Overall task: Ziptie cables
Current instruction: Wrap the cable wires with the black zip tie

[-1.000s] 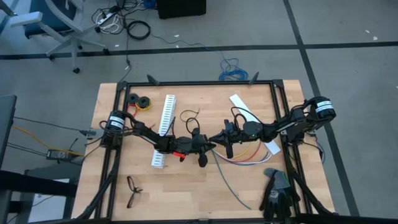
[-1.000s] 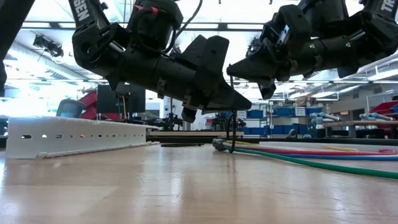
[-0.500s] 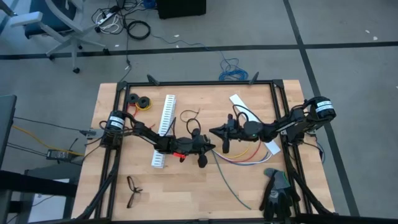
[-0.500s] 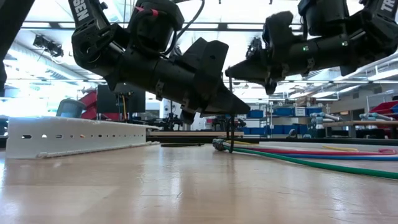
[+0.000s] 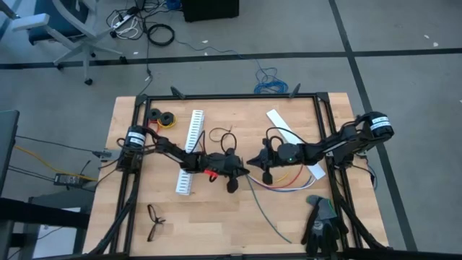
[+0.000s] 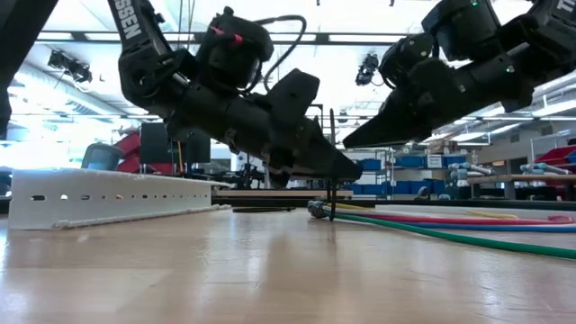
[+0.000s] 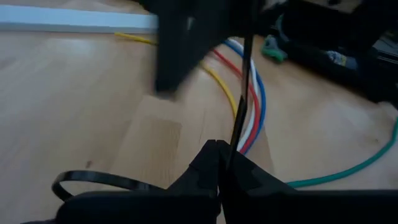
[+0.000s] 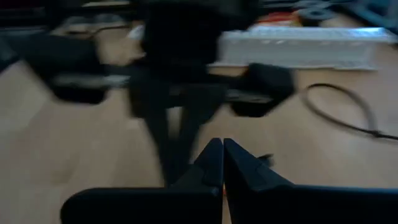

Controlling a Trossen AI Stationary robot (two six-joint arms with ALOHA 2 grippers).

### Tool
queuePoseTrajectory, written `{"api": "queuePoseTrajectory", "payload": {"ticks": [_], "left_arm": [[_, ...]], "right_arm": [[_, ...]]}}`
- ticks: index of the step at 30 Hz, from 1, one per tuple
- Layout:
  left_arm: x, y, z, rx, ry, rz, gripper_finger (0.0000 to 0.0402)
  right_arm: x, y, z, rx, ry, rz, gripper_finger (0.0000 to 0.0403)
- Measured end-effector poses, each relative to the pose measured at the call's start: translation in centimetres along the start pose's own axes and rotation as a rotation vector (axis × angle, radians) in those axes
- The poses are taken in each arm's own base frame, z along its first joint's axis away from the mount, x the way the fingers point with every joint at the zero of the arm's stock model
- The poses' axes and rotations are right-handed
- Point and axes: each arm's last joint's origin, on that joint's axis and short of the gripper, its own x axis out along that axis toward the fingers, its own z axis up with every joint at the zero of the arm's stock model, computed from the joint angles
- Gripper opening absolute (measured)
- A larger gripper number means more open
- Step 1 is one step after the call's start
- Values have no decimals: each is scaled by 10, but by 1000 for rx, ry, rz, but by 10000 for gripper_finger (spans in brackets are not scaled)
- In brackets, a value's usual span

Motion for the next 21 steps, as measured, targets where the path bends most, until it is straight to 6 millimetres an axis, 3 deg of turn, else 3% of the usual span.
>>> {"api": "queuePoseTrajectory", "payload": {"ticks": [8,14,21], "left_arm": [[1,15,7,-3,-3,-51,7],[1,16,10,2,-30,-54,7],[1,16,12,3,-52,-56,7]], "right_arm": [[1,0,-2,-33,28,24,48],[8,-5,16,1,-16,2,90],[17,-11,26,86,80,26,94]]}}
